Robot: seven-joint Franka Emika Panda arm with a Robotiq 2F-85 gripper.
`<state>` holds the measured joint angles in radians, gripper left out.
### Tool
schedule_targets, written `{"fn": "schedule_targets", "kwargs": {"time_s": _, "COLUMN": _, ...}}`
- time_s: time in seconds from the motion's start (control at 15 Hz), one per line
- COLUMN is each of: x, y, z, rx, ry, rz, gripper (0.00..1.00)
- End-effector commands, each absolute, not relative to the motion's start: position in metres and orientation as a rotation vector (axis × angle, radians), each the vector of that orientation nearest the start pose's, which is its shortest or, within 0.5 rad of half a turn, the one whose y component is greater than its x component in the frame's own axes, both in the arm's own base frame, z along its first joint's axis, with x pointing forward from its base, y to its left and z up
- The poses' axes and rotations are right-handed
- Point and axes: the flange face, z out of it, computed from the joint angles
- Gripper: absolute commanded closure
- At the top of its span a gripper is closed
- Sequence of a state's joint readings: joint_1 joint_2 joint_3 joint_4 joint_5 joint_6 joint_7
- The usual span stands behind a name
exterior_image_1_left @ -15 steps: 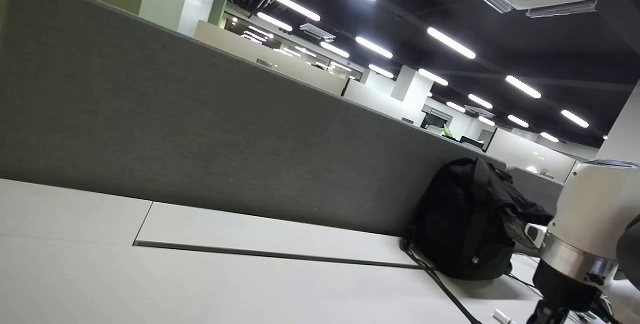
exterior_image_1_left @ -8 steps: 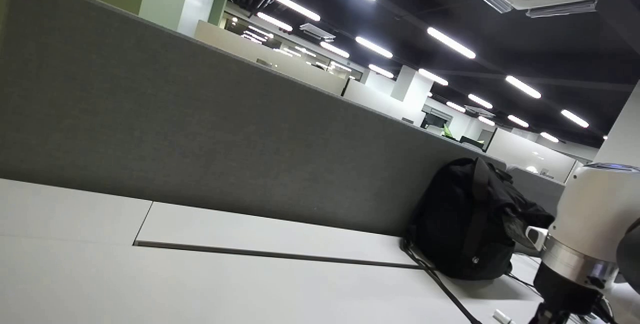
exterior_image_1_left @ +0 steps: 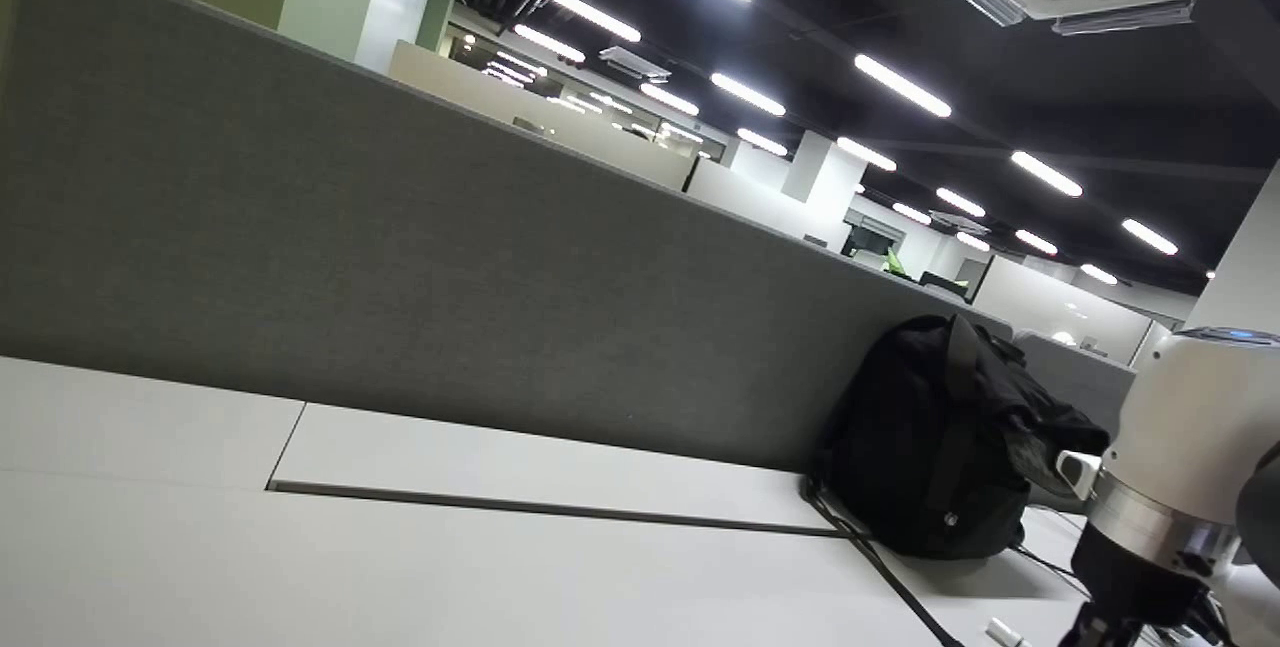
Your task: Open the sliding lid on the travel mug
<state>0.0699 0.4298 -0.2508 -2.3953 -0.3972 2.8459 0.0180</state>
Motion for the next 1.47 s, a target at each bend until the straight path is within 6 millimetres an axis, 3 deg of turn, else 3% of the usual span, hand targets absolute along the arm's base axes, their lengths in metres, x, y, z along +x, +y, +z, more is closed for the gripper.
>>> {"fn": "schedule_targets", "kwargs": {"time_s": 0.0, "x": 0.494, "y": -0.081, "z": 0.163, "rx": -3.315, "ry": -0.294, "rz": -0.03, "gripper": 1.0}}
{"fn": "schedule_targets", "kwargs": {"time_s": 0.4, "x": 0.513, "y": -0.097, "z": 0.236, "rx": -3.24, "ry": -0.24, "rz": -0.125, "gripper": 1.0}}
{"fn": "schedule_targets", "kwargs": {"time_s": 0.47, "x": 0.514, "y": -0.101, "z": 0.247, "rx": -3.231, "ry": -0.236, "rz": -0.123, "gripper": 0.74}}
{"fn": "schedule_targets", "kwargs": {"time_s": 0.53, "x": 0.516, "y": -0.106, "z": 0.256, "rx": -3.227, "ry": -0.228, "rz": -0.118, "gripper": 0.74}}
{"fn": "schedule_targets", "kwargs": {"time_s": 0.87, "x": 0.516, "y": -0.121, "z": 0.281, "rx": -3.2, "ry": -0.225, "rz": -0.069, "gripper": 0.41}}
{"fn": "schedule_targets", "kwargs": {"time_s": 1.2, "x": 0.516, "y": -0.124, "z": 0.282, "rx": -3.183, "ry": -0.235, "rz": -0.026, "gripper": 0.07}}
{"fn": "schedule_targets", "kwargs": {"time_s": 1.4, "x": 0.514, "y": -0.124, "z": 0.282, "rx": -3.175, "ry": -0.228, "rz": -0.01, "gripper": 0.0}}
